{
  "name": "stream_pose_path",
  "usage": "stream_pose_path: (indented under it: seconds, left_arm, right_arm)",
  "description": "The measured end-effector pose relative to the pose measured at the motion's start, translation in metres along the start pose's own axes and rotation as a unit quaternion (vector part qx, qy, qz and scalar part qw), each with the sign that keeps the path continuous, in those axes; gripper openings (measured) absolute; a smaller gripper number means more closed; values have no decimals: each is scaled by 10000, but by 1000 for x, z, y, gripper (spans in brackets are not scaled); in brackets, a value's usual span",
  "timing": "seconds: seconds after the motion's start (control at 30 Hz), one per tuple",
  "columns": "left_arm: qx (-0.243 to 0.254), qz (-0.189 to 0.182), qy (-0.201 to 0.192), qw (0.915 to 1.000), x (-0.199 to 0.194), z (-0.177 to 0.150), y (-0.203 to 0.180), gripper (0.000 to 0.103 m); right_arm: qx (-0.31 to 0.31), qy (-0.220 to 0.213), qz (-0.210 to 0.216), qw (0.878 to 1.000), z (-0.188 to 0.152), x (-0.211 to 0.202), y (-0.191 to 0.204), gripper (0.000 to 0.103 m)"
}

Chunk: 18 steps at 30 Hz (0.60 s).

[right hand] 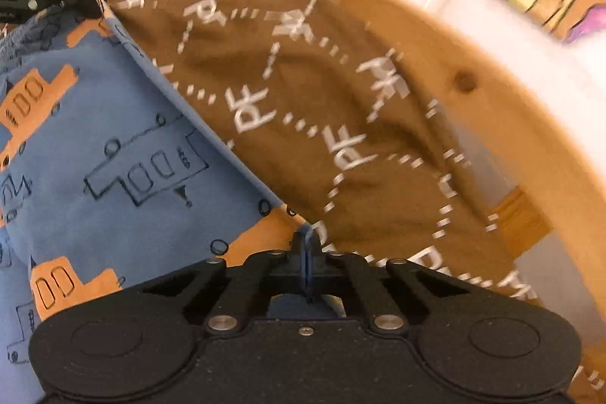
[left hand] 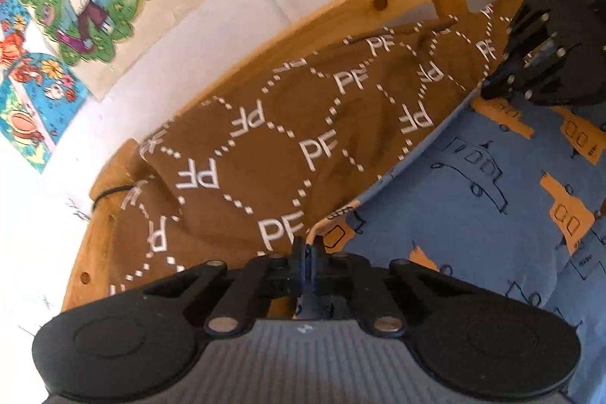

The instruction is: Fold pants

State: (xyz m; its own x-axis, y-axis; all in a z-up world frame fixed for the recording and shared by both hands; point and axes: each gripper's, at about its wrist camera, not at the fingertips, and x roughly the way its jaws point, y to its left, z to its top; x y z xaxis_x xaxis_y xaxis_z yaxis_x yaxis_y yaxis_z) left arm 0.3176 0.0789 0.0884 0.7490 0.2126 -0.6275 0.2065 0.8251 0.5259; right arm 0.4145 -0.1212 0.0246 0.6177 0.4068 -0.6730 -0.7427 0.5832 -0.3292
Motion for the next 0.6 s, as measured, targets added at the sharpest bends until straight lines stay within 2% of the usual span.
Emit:
stream_pose_path:
  seconds: [0.2,0.23,0.4,0.5,0.6]
  left_arm:
    - [2,244,-62,9997,0,5,4,3]
    - [0,270,-40,9996,2,5,3,3]
    - [-51,374,-55,9993,-3,3,2,3]
    - [-168,334,-207,9991,-8,-1,3,3]
    - [-313,262,-557,9976,-19,-9,4,3]
  right_arm:
    - [-37,-717,-812,9941,11,-38,0,0]
    - [-87,-743,-849,9936,15,-40,-7,0]
    - [-601,-1211,-1372,9813,15,-59,15,0]
    - [-765,-1231,-1484,9783,12,-68,23,0]
    - [-791,-1241,-1598,9761,4,-78,31,0]
